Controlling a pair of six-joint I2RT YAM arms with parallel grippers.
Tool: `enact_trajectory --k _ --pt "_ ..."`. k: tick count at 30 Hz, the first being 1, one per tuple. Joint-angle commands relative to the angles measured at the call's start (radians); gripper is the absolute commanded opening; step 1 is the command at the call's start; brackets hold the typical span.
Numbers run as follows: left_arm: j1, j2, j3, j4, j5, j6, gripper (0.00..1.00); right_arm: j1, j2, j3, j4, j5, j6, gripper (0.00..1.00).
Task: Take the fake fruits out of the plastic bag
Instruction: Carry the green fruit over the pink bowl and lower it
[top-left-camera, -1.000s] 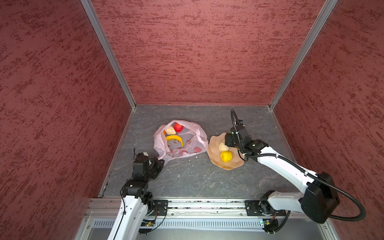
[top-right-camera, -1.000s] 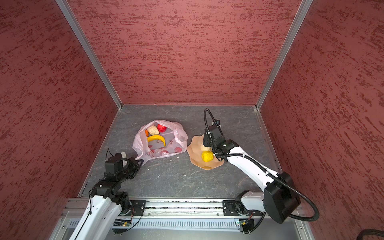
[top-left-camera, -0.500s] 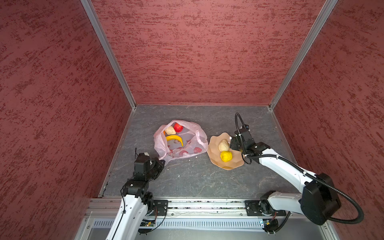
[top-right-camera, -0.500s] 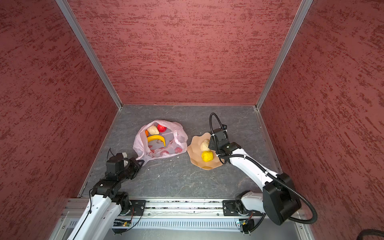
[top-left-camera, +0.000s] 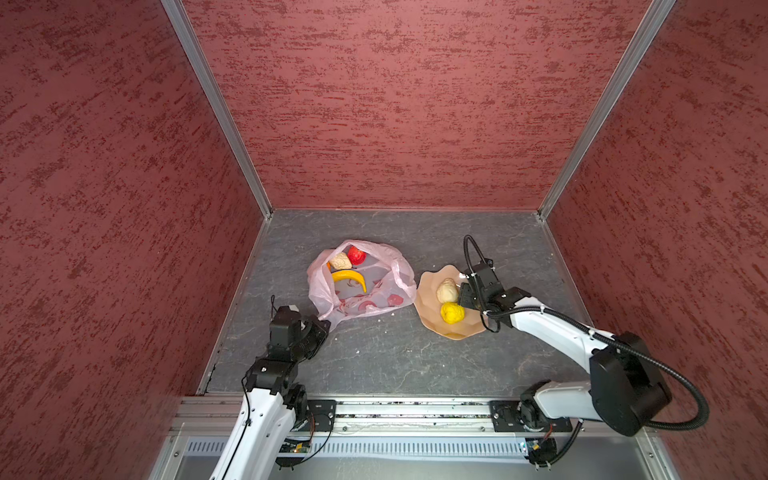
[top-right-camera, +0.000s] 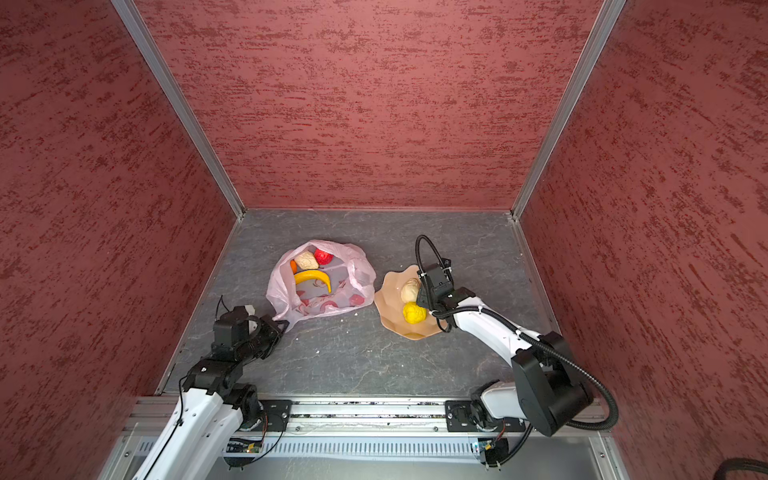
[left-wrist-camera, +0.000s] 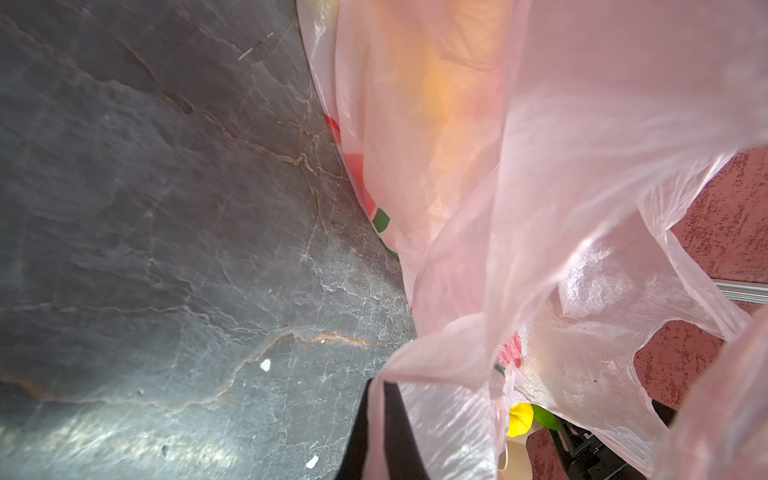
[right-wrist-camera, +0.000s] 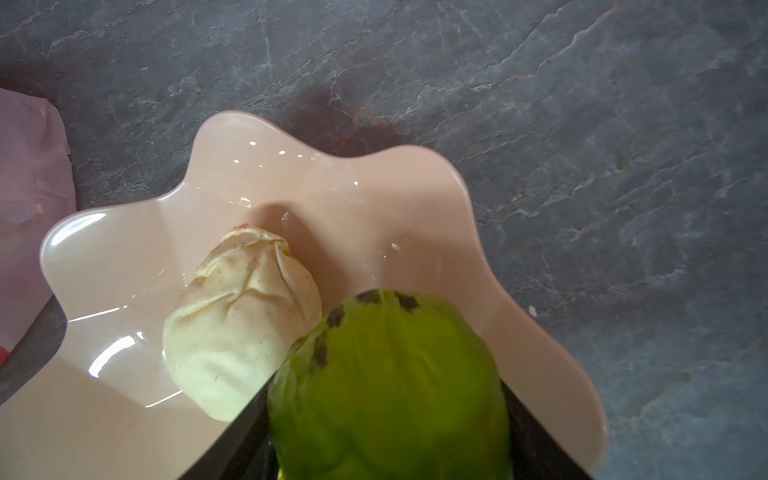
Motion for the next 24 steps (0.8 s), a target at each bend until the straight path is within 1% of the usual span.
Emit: enact_trajectory --k 1,11,16,22,24 --pt "-0.008 -0.004 0.003 0.015 -0.013 -0.003 0.00 -0.007 0.018 -0.009 0.044 -0.015 0.022 0.46" --pt "-0.009 -0.002 0.003 0.014 -0.012 0.001 0.00 -0.008 0.059 -0.008 0.062 -0.029 0.028 0.48" --pt "-0.009 -0.001 0.003 0.012 -0.014 0.002 0.00 -0.008 0.068 -0.003 0.061 -0.029 0.028 0.52" --pt "-0.009 0.010 0.003 0.022 -0.010 0.002 0.00 -0.007 0.075 0.001 0.060 -0.029 0.028 0.60" --pt "-0.009 0.008 0.004 0.018 -0.010 0.001 0.00 -0.007 0.072 0.000 0.062 -0.028 0.028 0.61"
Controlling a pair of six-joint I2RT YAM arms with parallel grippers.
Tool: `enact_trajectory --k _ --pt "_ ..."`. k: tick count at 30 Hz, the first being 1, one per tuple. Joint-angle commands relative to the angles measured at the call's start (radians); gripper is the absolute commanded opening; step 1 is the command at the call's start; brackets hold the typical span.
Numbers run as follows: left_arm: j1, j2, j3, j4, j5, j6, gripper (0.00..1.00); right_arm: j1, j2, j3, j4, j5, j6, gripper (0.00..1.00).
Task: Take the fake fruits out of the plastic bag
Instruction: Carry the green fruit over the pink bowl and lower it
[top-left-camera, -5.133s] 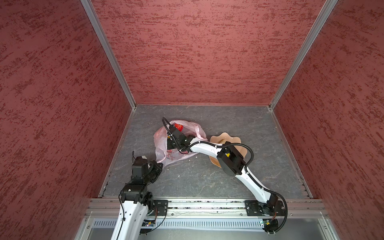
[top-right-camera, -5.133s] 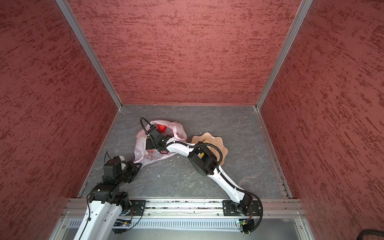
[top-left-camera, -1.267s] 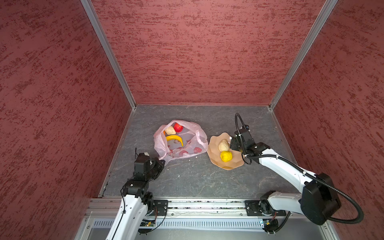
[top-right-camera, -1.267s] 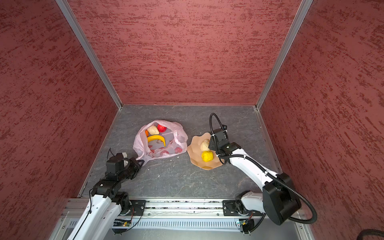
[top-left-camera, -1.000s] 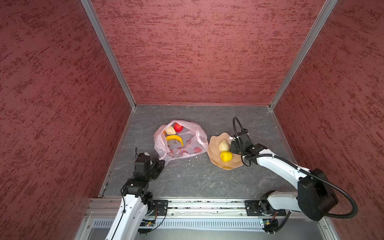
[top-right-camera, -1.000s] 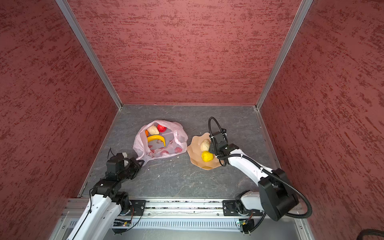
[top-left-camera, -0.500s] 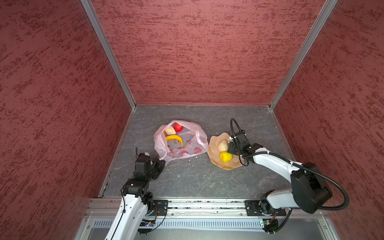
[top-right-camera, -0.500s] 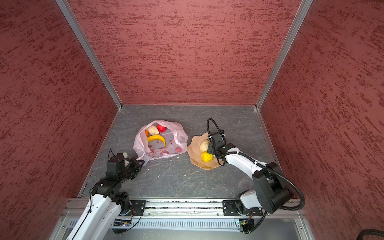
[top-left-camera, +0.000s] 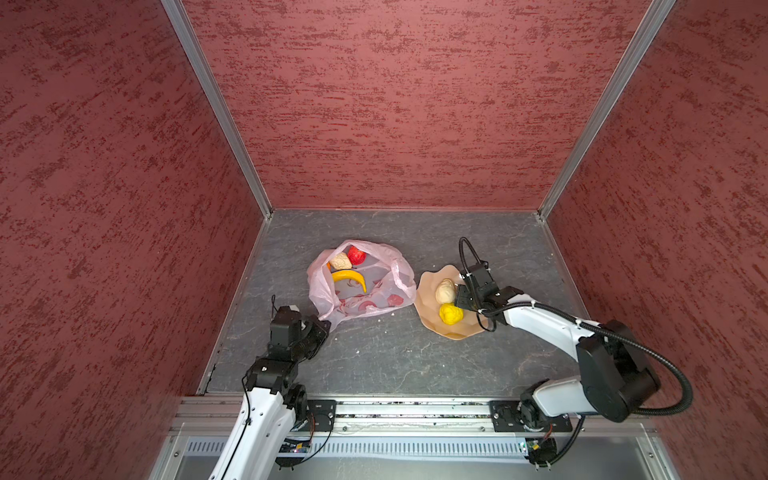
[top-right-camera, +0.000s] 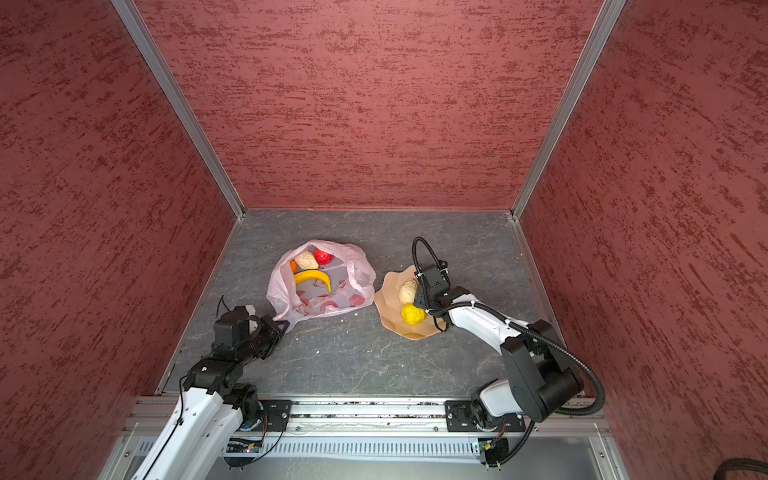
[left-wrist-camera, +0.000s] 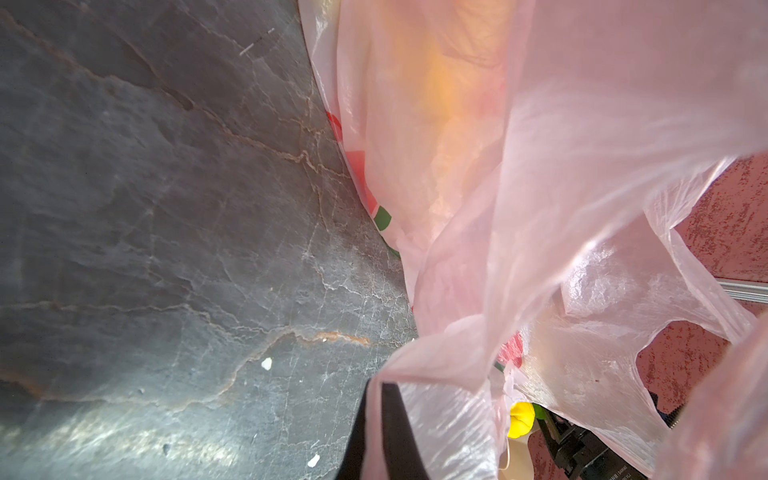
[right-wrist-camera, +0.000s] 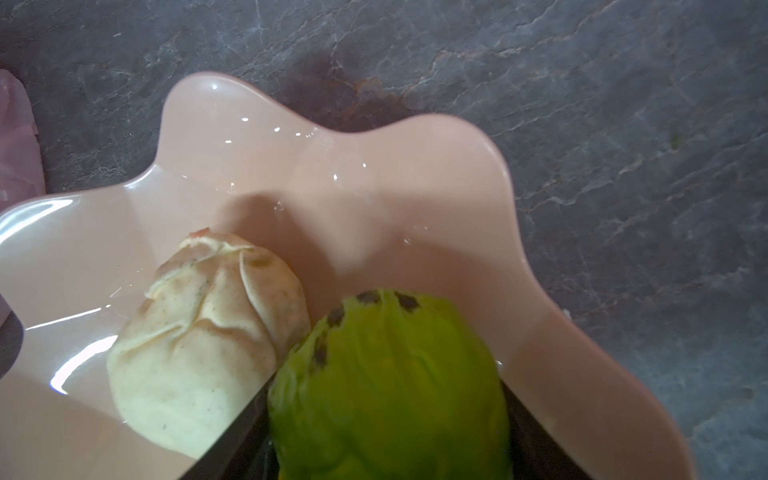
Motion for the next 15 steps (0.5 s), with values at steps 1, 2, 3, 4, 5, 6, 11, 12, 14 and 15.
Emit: enact_trajectory --k 1,2,3,4,5,6,11,12,14,15 --pt "-0.006 -0.003 0.003 0.016 -0.010 0.002 0.00 -0.007 0.002 0.000 0.025 -0.002 0.019 0.61" --pt "-0.005 -0.007 0.003 0.013 -0.010 0.002 0.00 -0.006 0.001 0.001 0.027 -0.001 0.021 0.62" --pt "-0.005 -0.012 0.004 0.011 -0.012 0.002 0.00 -0.006 -0.001 0.000 0.028 -0.001 0.019 0.62" --pt "-0.006 -0.015 0.003 0.007 -0.013 0.002 0.00 -0.006 -0.001 -0.001 0.028 0.000 0.019 0.63" --pt "-0.005 -0.017 0.004 0.005 -0.014 0.001 0.00 -0.006 -0.001 0.001 0.028 -0.001 0.020 0.64" --pt "-0.006 -0.019 0.004 0.004 -0.015 0.001 0.00 -0.007 0.001 0.000 0.029 0.000 0.019 0.64" --pt "-0.005 -0.011 0.003 0.011 -0.013 0.001 0.00 -0.007 0.005 0.000 0.031 -0.002 0.019 0.67" --pt "-0.005 -0.008 0.003 0.014 -0.013 0.002 0.00 -0.006 0.007 0.001 0.031 -0.002 0.019 0.68" --pt "-0.005 -0.005 0.003 0.016 -0.012 0.001 0.00 -0.006 0.007 0.002 0.031 -0.002 0.019 0.68" --pt "-0.006 -0.005 0.003 0.016 -0.010 0.002 0.00 -0.007 0.007 0.003 0.031 -0.003 0.019 0.69"
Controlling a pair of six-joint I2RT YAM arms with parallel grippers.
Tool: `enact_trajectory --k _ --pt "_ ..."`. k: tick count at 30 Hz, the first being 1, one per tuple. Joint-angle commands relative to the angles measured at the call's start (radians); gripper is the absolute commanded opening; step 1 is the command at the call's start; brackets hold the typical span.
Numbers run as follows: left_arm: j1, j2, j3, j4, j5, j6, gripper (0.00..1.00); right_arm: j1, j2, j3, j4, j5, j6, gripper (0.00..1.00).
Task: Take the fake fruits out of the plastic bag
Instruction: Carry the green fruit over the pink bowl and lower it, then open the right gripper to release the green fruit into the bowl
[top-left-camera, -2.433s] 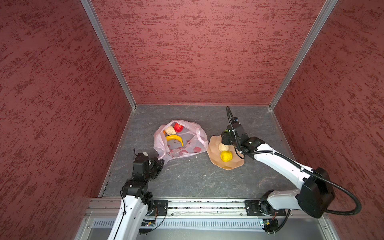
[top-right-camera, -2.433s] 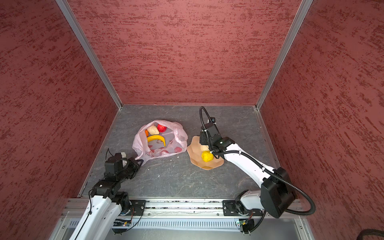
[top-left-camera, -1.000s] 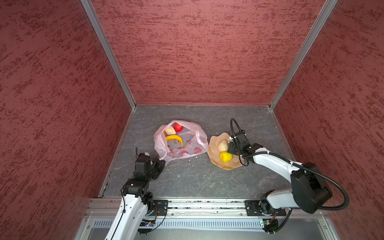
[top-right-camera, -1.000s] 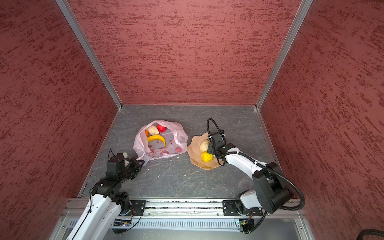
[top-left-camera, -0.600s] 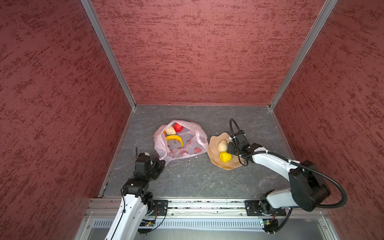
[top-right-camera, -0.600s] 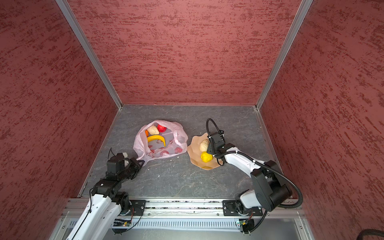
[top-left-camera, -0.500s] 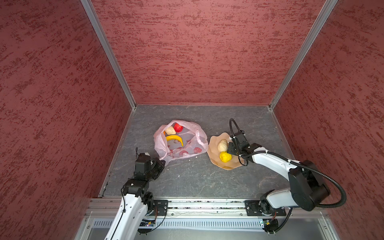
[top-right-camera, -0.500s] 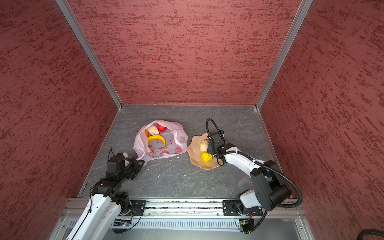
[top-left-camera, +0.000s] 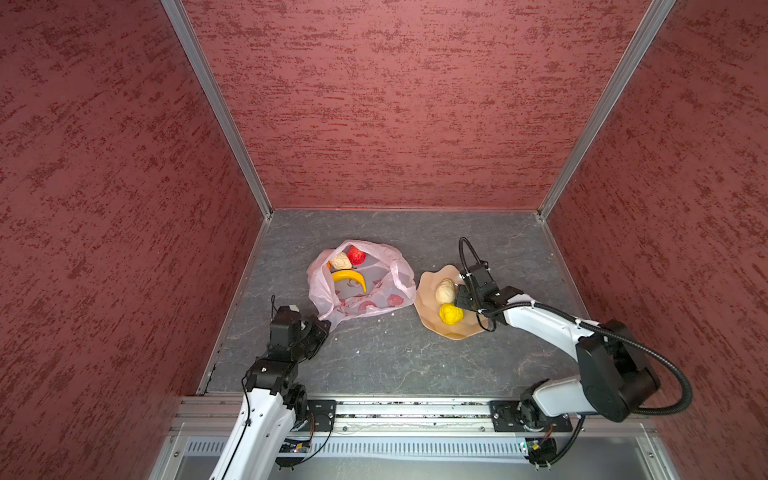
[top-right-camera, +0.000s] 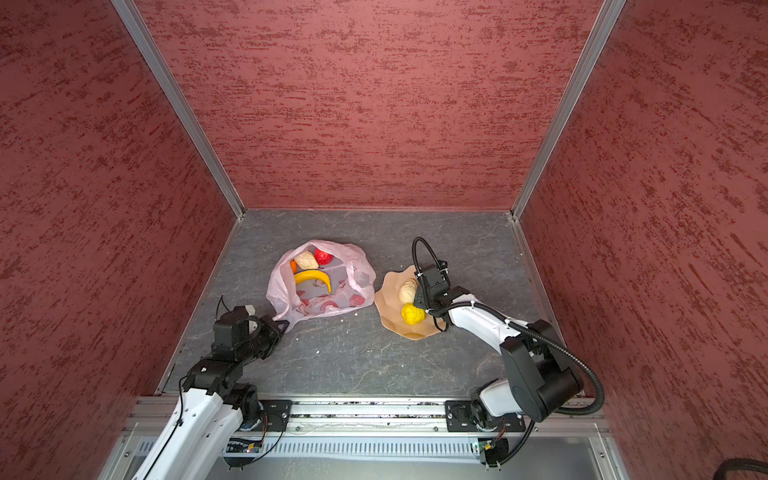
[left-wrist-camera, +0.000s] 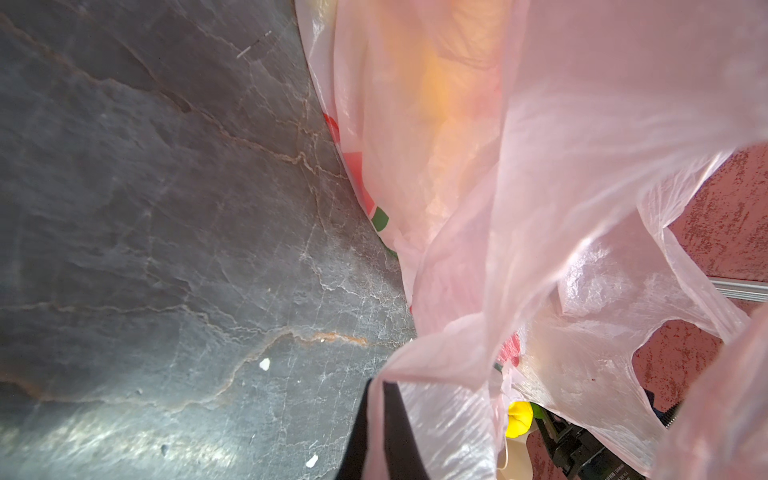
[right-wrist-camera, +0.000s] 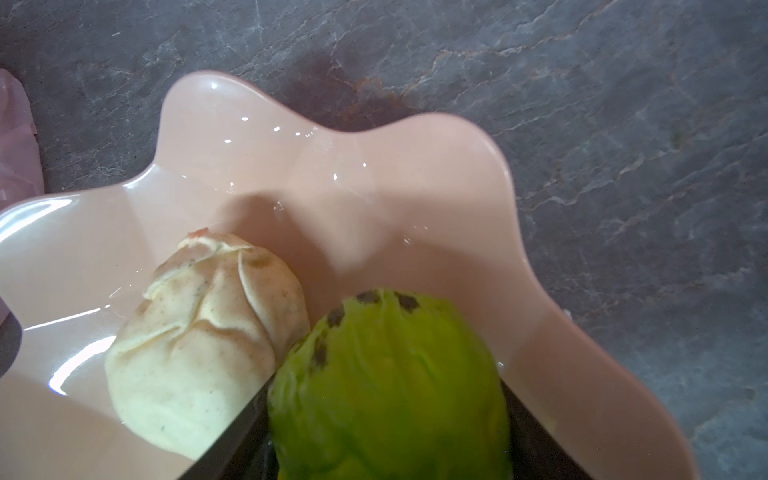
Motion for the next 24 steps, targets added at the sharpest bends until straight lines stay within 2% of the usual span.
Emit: enact_trajectory --k 1,24 --pt "-0.007 0.003 0.004 0.016 -0.009 0.001 0.00 -0.006 0.005 0.003 0.031 -0.002 0.018 0.70" --pt "-0.006 -0.030 0.011 -0.018 -0.018 0.002 0.00 -0.005 0.010 0.022 0.015 0.014 0.006 0.78"
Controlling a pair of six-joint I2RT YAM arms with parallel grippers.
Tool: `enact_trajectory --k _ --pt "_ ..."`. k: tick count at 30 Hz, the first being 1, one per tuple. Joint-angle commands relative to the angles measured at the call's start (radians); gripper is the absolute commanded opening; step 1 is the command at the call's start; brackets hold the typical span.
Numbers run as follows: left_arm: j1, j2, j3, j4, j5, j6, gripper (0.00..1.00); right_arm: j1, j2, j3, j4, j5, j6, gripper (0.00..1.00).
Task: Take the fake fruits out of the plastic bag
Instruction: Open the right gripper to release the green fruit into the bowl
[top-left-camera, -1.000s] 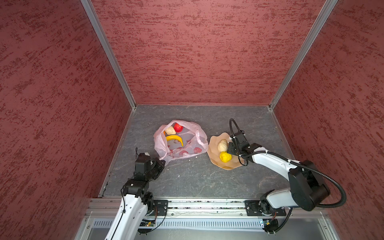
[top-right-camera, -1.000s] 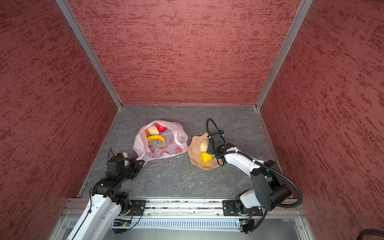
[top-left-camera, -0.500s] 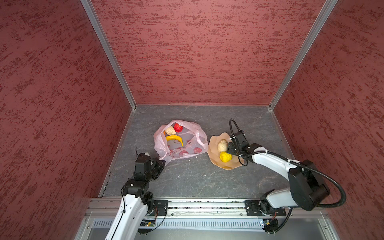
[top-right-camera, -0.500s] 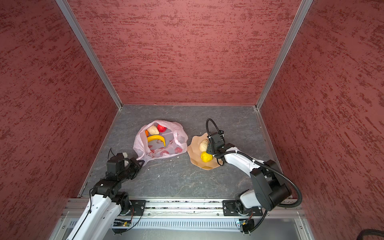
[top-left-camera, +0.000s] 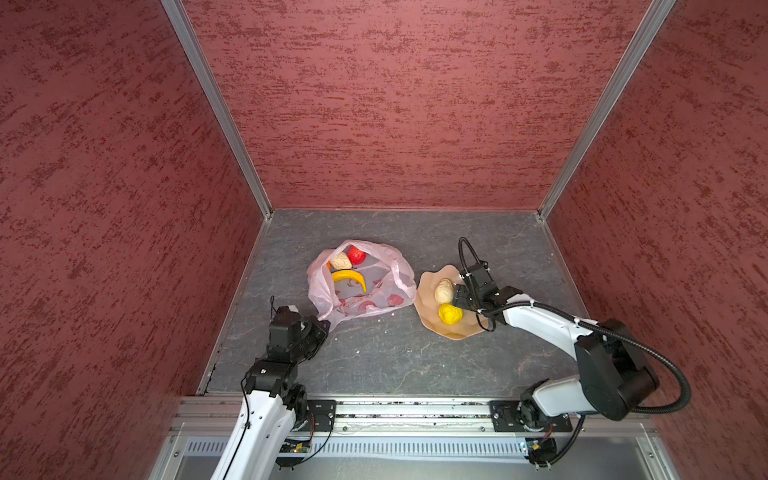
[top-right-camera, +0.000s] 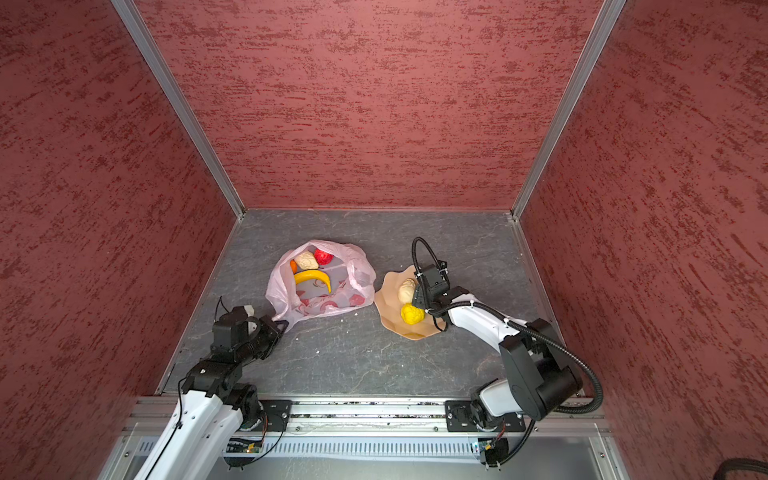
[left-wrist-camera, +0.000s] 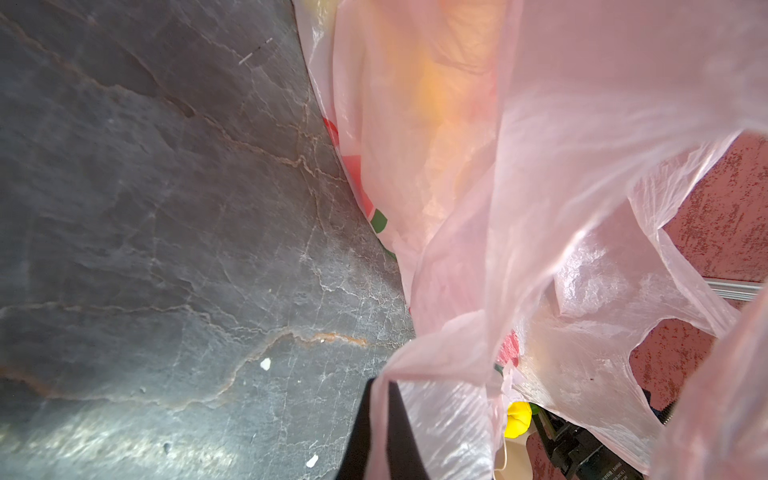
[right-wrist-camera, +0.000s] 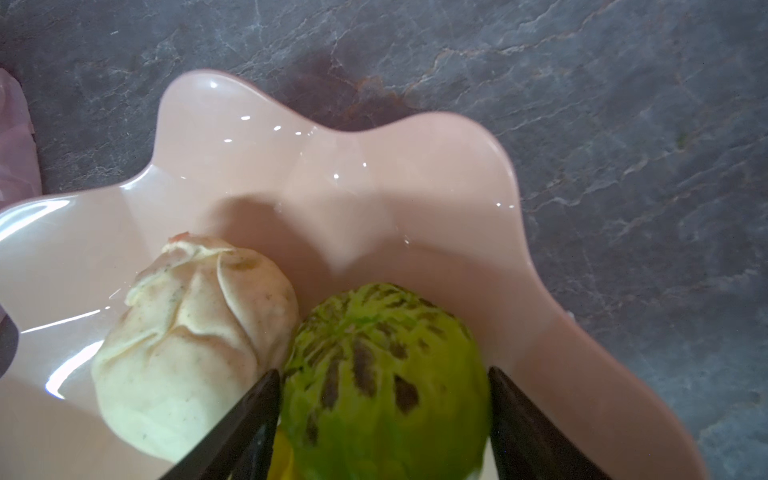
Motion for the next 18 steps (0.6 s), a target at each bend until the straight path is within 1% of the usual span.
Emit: enact_trajectory --k 1,6,10,16,18 --pt "-0.006 -0.006 0.011 -0.006 -0.011 0.003 0.00 -0.005 0.002 0.025 0.007 0.016 0.005 0.79" --pt "-0.006 -0.013 0.023 -0.029 -0.021 0.004 0.00 -0.005 -0.012 0.043 -0.023 0.031 -0.007 0.81" --pt "-0.006 -0.032 0.052 -0.071 -0.047 0.025 0.00 -0.003 -0.051 0.092 -0.080 0.051 -0.022 0.82" --pt "-0.006 -0.064 0.061 -0.080 -0.078 0.024 0.00 0.013 -0.061 0.267 -0.205 0.138 -0.088 0.82" --pt "-0.006 -0.060 0.069 -0.082 -0.084 0.024 0.00 0.028 -0.051 0.328 -0.201 0.137 -0.118 0.82"
